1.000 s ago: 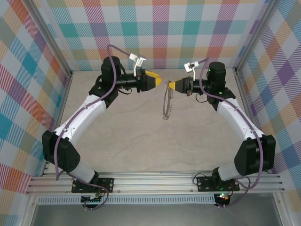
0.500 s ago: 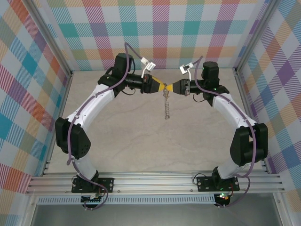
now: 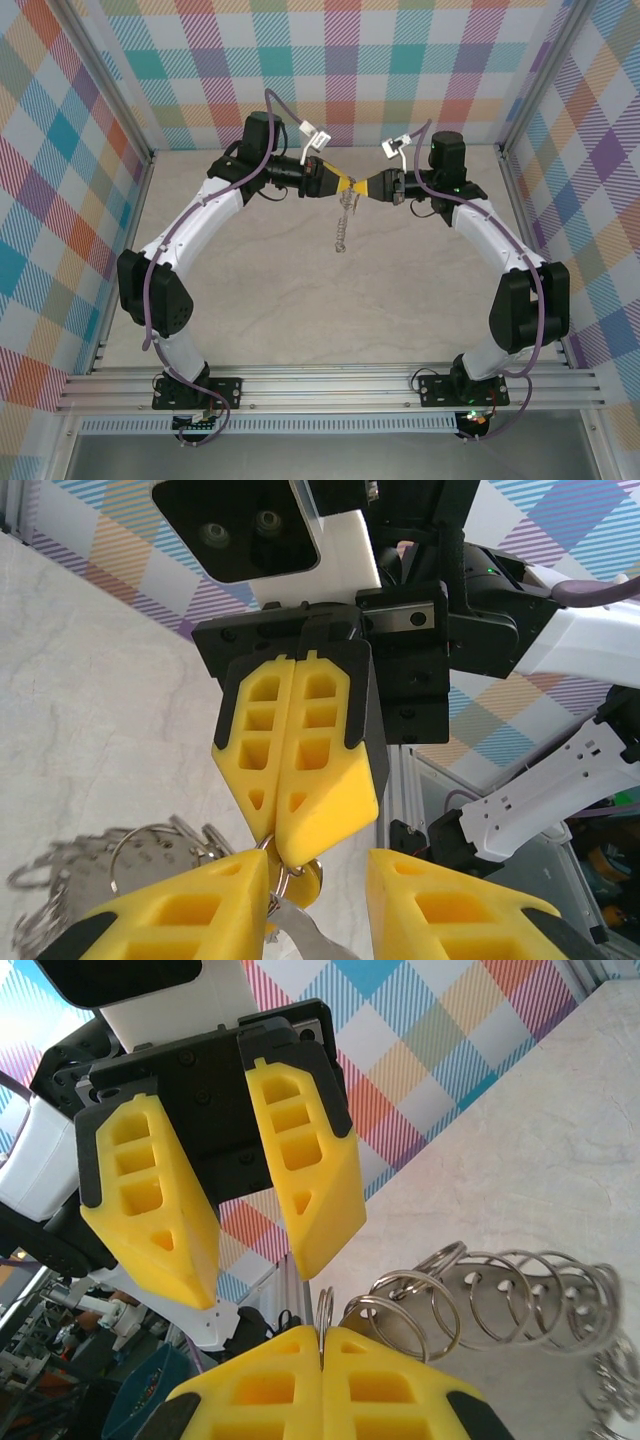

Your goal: Put the keys on the keyring

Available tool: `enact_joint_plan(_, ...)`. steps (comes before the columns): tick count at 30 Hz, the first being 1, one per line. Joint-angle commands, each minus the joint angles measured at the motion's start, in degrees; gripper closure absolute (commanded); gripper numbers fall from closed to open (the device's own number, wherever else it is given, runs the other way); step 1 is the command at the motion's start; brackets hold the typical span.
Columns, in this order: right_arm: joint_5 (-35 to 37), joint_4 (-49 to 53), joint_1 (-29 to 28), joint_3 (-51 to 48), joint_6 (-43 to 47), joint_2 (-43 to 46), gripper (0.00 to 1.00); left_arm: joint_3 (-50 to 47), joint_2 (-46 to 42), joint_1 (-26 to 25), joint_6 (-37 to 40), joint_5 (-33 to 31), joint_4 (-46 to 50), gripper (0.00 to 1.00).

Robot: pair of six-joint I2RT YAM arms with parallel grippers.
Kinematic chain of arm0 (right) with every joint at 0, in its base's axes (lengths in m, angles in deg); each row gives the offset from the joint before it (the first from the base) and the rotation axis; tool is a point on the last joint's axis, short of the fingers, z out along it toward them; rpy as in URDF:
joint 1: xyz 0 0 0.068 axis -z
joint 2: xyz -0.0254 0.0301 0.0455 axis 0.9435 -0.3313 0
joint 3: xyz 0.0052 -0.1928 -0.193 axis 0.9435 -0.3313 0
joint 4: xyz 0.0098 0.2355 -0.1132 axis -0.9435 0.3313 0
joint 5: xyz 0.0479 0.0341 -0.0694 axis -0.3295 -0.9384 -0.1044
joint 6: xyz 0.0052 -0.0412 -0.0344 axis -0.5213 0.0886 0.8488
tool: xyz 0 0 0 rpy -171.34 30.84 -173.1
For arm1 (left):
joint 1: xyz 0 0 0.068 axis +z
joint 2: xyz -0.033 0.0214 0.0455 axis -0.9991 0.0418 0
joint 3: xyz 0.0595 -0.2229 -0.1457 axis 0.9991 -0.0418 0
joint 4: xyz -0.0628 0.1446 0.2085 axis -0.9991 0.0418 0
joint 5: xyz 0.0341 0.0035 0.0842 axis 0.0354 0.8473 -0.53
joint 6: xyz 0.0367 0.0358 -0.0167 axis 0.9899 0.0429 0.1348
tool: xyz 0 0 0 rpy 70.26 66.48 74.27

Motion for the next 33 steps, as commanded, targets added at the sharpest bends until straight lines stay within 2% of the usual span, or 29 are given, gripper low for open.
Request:
enact_joint_plan(1,-2.7,-3.0,0.2,-0.7,0.1,2.2,1.0,1.1,0.5,0.9,-0.3,0.5,-1.1,0.69)
enact_joint_plan(16,-2.7,-5.2,0.1,-0.8,-1.5,1.7,1.0,0.8,2.3,0.4,-1.7,3.5,-2.9,0.69)
enact_joint_plan(24,-2.3,-5.5,0.2,-0.8,-1.6,1.2,1.0,0.9,2.4,-0.3,-1.7,4.8,-3.4,0.77)
enact_joint_plan(33,-2.0,-5.5,0.2,-0.8,-1.7,1.0,1.0,0.7,2.6,-0.8,-1.1,5.5,-3.0,0.78)
